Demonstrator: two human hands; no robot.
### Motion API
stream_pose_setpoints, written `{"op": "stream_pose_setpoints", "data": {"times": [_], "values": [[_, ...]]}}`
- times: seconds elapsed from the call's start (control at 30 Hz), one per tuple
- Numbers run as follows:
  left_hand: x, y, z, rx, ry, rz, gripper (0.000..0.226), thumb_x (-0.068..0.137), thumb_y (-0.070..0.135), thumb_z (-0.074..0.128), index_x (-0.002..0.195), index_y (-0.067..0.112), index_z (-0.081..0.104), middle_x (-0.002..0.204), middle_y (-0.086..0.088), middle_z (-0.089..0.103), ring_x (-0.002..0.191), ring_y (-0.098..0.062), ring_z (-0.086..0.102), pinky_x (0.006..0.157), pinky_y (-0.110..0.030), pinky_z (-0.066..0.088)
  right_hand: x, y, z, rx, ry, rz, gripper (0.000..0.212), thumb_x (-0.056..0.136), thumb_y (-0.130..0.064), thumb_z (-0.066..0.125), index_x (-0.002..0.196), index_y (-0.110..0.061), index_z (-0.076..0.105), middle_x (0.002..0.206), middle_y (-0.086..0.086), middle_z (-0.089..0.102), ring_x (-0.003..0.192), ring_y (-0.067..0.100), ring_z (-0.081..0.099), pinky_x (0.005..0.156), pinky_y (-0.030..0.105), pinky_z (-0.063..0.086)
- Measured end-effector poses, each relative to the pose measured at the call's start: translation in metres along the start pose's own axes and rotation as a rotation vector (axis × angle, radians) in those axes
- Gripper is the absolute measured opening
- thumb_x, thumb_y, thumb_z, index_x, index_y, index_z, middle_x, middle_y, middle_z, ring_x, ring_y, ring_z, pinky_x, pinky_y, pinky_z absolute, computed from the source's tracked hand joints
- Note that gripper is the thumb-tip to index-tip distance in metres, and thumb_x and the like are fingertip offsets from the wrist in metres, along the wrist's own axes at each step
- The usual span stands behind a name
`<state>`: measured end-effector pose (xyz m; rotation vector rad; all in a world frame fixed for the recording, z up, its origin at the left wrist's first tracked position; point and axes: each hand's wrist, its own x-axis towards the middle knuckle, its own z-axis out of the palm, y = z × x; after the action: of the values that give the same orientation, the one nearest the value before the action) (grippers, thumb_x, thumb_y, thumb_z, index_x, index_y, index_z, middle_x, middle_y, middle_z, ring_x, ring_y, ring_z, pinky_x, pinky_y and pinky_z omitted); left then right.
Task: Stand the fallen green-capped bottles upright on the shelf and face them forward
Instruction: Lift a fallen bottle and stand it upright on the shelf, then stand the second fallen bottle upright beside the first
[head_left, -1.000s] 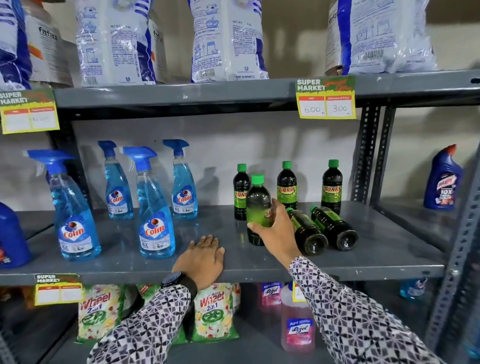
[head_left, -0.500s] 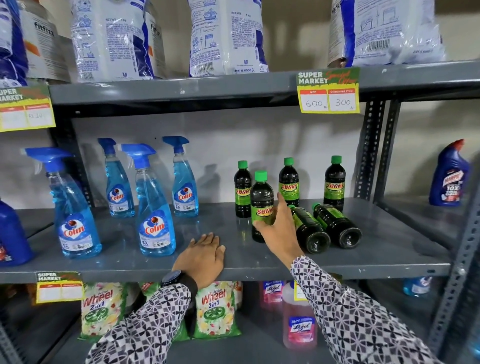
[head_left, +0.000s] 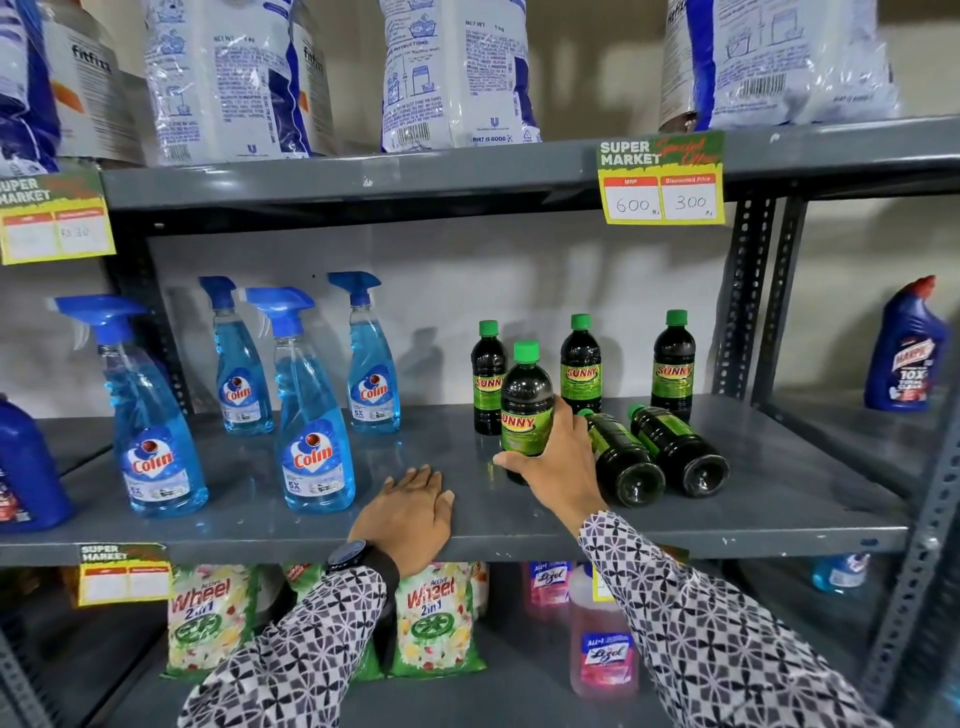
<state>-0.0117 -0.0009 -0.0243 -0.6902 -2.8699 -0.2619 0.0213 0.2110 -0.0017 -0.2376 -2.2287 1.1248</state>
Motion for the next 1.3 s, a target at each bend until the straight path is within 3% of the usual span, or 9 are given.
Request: {"op": "stream_pose_setpoints", "data": {"times": [0.2,0.4,0.63,0.8,0.9,1.0,1.07,1.13,1.3], "values": [[-0.002,0.001,-0.002,-0.008,-0.002,0.007,0.057,0.106,0.040,0.023,0.156,0.013,0.030,0.166,-0.005,0.026,0.154,-0.018,0.021,0.127,-0.037,0.012,-0.001,-0.001,-0.002,0.112,-0.057,0.028,0.080,0.075,-0.020,0.092,0.141,-0.021,0.046,0.125,0.000,0.065,0.113,0.018,0.063,0.105,0.042,0.053],[-0.002,0.000,-0.002,0.001,-0.008,0.018,0.058,0.106,0.040,0.021,0.156,0.013,0.029,0.166,-0.006,0.026,0.154,-0.019,0.022,0.127,-0.038,0.014,-0.012,-0.002,-0.016,0.215,-0.195,0.037,0.074,0.083,-0.005,0.083,0.146,-0.024,0.049,0.120,-0.009,0.069,0.109,0.008,0.066,0.103,0.031,0.050],[0.001,-0.002,0.001,0.023,-0.011,0.024,0.058,0.105,0.040,0.020,0.155,0.012,0.031,0.165,-0.008,0.029,0.153,-0.021,0.025,0.126,-0.042,0.017,-0.040,0.005,-0.033,0.279,-0.322,-0.029,0.065,0.074,-0.017,0.084,0.122,-0.050,0.055,0.124,-0.010,0.074,0.118,0.008,0.070,0.110,0.040,0.053],[0.001,-0.003,0.002,0.026,-0.024,0.024,0.058,0.105,0.039,0.019,0.155,0.011,0.030,0.165,-0.008,0.028,0.153,-0.021,0.024,0.127,-0.042,0.016,-0.048,0.003,-0.039,0.280,-0.320,-0.043,0.066,0.075,-0.019,0.084,0.123,-0.052,0.055,0.126,-0.011,0.073,0.120,0.006,0.069,0.112,0.045,0.052],[0.002,-0.004,0.002,0.034,-0.021,0.031,0.058,0.105,0.040,0.019,0.155,0.011,0.031,0.165,-0.008,0.029,0.153,-0.022,0.025,0.126,-0.042,0.017,-0.055,-0.003,-0.046,0.254,-0.366,-0.043,0.075,0.084,-0.014,0.084,0.131,-0.059,0.045,0.129,-0.022,0.069,0.123,-0.005,0.064,0.116,0.035,0.048],[0.001,-0.004,0.004,0.025,-0.008,0.024,0.057,0.105,0.039,0.020,0.154,0.012,0.031,0.164,-0.008,0.030,0.153,-0.021,0.026,0.126,-0.042,0.017,-0.066,-0.013,-0.065,0.293,-0.181,-0.121,0.075,0.093,-0.012,0.078,0.155,-0.037,0.042,0.134,-0.020,0.063,0.124,-0.005,0.062,0.106,0.021,0.050],[0.002,-0.003,0.003,0.013,-0.004,0.022,0.057,0.105,0.039,0.021,0.155,0.012,0.031,0.165,-0.007,0.029,0.153,-0.021,0.025,0.127,-0.041,0.016,-0.057,-0.020,-0.082,0.149,0.176,-0.200,0.050,0.098,-0.009,0.069,0.146,-0.016,0.058,0.119,-0.006,0.070,0.105,0.001,0.068,0.091,0.023,0.058],[0.002,-0.003,0.003,0.006,0.002,0.022,0.058,0.105,0.040,0.021,0.155,0.012,0.031,0.165,-0.007,0.029,0.153,-0.021,0.025,0.127,-0.041,0.016,-0.033,-0.021,-0.097,-0.109,0.341,-0.201,0.033,0.097,-0.002,0.062,0.129,-0.008,0.069,0.109,0.003,0.073,0.092,0.011,0.068,0.086,0.033,0.061],[0.001,-0.003,0.005,0.027,0.003,0.027,0.057,0.105,0.040,0.021,0.154,0.012,0.032,0.164,-0.008,0.030,0.153,-0.022,0.027,0.126,-0.044,0.019,0.021,-0.020,-0.114,-0.635,-0.142,0.101,0.023,0.099,-0.015,0.062,0.117,-0.001,0.062,0.106,0.016,0.069,0.101,0.035,0.070,0.088,0.044,0.060]]}}
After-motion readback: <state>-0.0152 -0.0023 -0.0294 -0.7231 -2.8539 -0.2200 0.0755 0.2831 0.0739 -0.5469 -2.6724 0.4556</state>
